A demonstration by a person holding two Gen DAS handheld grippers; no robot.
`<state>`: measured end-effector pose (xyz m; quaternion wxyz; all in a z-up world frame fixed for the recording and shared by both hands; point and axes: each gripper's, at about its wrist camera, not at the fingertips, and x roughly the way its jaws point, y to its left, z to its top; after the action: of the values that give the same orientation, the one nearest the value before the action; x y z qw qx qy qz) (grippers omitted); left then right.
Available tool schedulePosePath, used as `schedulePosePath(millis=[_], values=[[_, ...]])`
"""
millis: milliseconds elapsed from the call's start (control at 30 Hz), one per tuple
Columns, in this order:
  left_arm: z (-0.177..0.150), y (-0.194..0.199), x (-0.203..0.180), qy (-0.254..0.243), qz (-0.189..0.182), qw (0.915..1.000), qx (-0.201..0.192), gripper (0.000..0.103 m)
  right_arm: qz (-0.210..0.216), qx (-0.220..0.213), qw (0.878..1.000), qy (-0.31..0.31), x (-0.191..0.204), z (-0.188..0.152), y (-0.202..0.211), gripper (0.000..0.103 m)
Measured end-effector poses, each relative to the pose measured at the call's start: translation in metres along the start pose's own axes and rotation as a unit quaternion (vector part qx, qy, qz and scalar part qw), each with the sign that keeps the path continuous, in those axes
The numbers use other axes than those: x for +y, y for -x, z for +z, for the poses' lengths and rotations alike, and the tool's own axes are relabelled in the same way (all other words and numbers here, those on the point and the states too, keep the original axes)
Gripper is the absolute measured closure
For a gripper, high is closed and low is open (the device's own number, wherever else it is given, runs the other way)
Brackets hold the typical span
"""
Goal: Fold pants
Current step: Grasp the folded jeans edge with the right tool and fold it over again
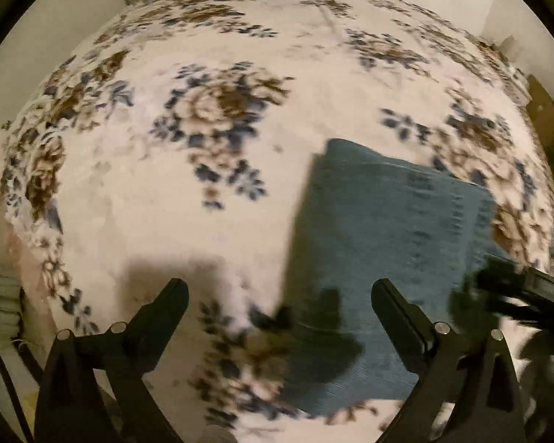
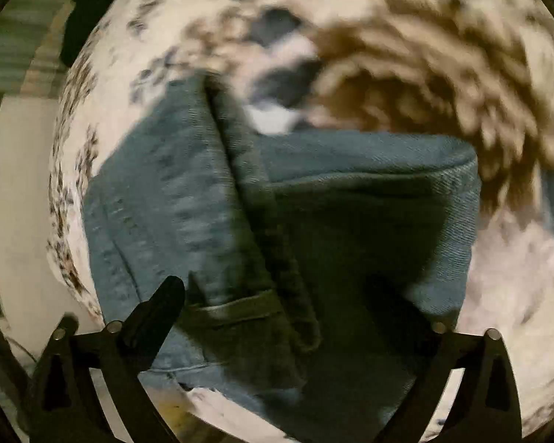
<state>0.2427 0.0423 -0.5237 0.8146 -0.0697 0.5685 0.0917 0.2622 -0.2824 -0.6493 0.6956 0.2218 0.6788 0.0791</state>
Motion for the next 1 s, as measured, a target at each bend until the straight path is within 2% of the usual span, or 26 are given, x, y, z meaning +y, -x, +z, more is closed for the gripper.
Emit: schedulePosePath(millis=[33,100,133,200,233,267,300,333,367,433,500,600,700,733,833,867,900,933,1000], values=[[0.000,-0.003,0.002,0.000,0.003,1.0000,0.003,0.002,-0.008,-0.028,1.000,0.008,0.007,-0.004,0.013,0.014],[-0.001,-0.004,0.002,0.002,0.001,1.0000,0.003,0.002,0.017,-0.060,0.998,0.021,0.016,-0.011,0.028,0.014],[-0.002,-0.005,0.000,0.002,-0.002,1.0000,0.003,0.002,0.023,-0.050,0.998,0.026,0.020,-0.013,0.023,0.014],[-0.004,-0.006,0.003,0.006,-0.003,0.9999,0.008,0.002,0.034,0.015,0.999,0.016,0.019,-0.010,-0.010,0.013],[-0.005,-0.008,0.003,0.009,-0.006,0.9999,0.013,0.002,0.032,0.042,0.999,-0.003,0.014,-0.006,-0.033,0.007],[-0.006,-0.008,0.003,0.012,-0.008,0.9998,0.017,0.002,0.041,0.038,0.998,-0.010,0.013,-0.002,-0.040,0.004],[-0.006,-0.009,0.003,0.015,-0.009,0.9997,0.019,0.002,0.045,0.028,0.998,-0.022,0.012,0.001,-0.042,0.006],[-0.006,-0.008,0.004,0.018,-0.011,0.9996,0.019,0.002,0.054,0.010,0.998,-0.033,0.015,0.003,-0.036,0.041],[-0.006,-0.008,0.005,0.019,-0.012,0.9996,0.019,0.002,0.059,-0.003,0.998,-0.023,0.019,0.003,-0.028,0.066],[-0.004,-0.004,0.006,0.022,-0.016,0.9996,0.013,0.002,0.073,-0.029,0.997,-0.011,0.023,-0.004,-0.002,0.076],[-0.001,0.001,0.007,0.023,-0.021,0.9995,0.010,0.002,0.077,-0.057,0.995,-0.011,0.022,-0.016,0.025,0.076],[0.005,0.011,0.005,0.016,-0.031,0.9994,-0.001,0.002,0.046,-0.104,0.993,-0.039,0.000,-0.042,0.074,0.077],[0.011,0.013,-0.002,0.007,-0.045,0.9989,-0.004,0.002,0.015,-0.132,0.986,-0.098,-0.054,-0.065,0.113,0.077],[0.013,0.012,-0.006,0.006,-0.053,0.9986,-0.002,0.002,-0.009,-0.135,0.983,-0.123,-0.087,-0.076,0.121,0.077],[0.018,0.004,-0.023,0.000,-0.073,0.9973,0.008,0.002,-0.035,-0.112,0.974,-0.192,-0.148,-0.094,0.115,0.074],[0.020,0.000,-0.030,-0.003,-0.082,0.9966,0.011,0.002,-0.031,-0.101,0.973,-0.205,-0.164,-0.100,0.108,0.072],[0.022,-0.004,-0.039,-0.009,-0.089,0.9959,0.014,0.002,-0.001,-0.073,0.974,-0.215,-0.181,-0.100,0.095,0.066],[0.026,-0.009,-0.048,-0.015,-0.098,0.9948,0.020,0.002,0.009,-0.048,0.976,-0.212,-0.190,-0.096,0.087,0.055],[0.033,-0.023,-0.064,-0.022,-0.118,0.9921,0.035,0.002,0.012,-0.045,0.977,-0.210,-0.197,-0.094,0.088,0.051]])
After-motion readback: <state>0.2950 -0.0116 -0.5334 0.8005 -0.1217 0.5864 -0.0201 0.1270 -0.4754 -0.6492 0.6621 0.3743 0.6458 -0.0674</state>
